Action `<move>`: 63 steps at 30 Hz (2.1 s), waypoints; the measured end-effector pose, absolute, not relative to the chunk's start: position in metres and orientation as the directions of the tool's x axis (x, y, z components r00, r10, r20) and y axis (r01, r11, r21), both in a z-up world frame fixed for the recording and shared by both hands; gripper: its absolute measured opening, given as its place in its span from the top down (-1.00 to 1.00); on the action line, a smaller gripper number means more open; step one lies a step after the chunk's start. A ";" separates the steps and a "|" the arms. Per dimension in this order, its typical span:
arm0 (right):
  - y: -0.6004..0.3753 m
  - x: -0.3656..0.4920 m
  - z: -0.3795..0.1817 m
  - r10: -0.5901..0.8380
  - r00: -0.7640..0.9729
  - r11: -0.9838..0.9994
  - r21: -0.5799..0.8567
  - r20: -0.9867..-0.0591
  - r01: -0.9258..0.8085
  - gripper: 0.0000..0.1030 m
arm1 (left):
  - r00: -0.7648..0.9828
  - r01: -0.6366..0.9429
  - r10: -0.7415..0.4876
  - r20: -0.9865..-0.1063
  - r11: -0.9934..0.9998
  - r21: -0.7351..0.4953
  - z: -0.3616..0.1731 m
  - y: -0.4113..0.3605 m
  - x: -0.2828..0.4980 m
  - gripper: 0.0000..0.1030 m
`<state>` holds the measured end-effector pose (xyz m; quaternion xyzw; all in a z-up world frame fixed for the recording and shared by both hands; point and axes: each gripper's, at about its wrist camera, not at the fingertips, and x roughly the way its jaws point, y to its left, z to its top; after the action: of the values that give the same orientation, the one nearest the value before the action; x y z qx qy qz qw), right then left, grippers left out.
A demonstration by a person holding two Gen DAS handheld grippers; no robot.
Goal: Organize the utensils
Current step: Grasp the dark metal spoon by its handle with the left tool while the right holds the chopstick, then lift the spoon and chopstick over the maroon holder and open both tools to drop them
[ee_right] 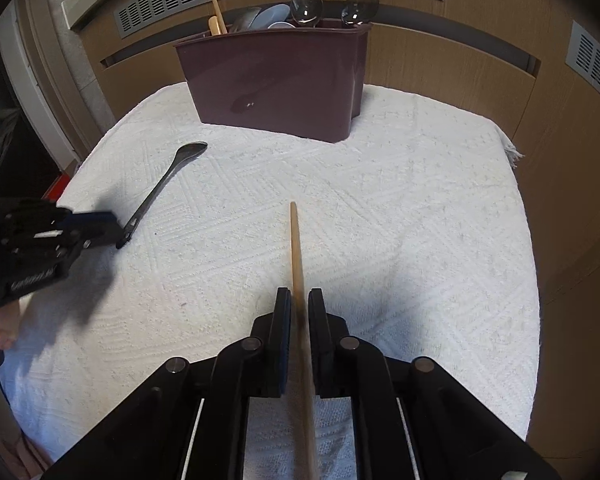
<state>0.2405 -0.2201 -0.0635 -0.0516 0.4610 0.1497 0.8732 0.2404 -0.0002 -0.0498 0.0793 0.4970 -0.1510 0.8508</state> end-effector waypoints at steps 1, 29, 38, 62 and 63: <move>-0.218 0.243 -0.063 0.214 0.529 0.948 0.045 -0.821 -0.315 0.78 | 0.458 0.334 -0.180 -0.870 0.942 -0.019 -0.049 0.000 0.240 0.71; -0.238 0.246 -0.042 0.263 0.598 0.950 0.095 -0.757 -0.297 0.90 | 0.438 0.209 -0.124 -0.890 0.977 -0.034 -0.053 -0.036 0.366 0.44; -0.235 0.234 -0.017 0.268 0.642 0.955 0.112 -0.718 -0.274 0.90 | 0.656 0.199 -0.209 -0.726 0.975 -0.100 -0.020 0.002 0.280 0.44; -0.205 0.233 0.109 0.292 0.812 0.946 0.026 -0.505 -0.324 0.90 | 0.923 0.293 -0.319 -0.214 0.945 -0.145 0.174 0.021 0.234 0.44; -0.204 0.238 0.134 0.282 0.847 0.949 -0.002 -0.450 -0.316 0.90 | 0.932 0.299 -0.318 -0.173 0.946 -0.128 0.190 0.019 0.239 0.44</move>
<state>0.2379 -0.2040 0.1343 -0.0380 0.2282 0.1557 0.9603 0.2387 0.0193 0.1902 -0.0500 0.0963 -0.1571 0.9816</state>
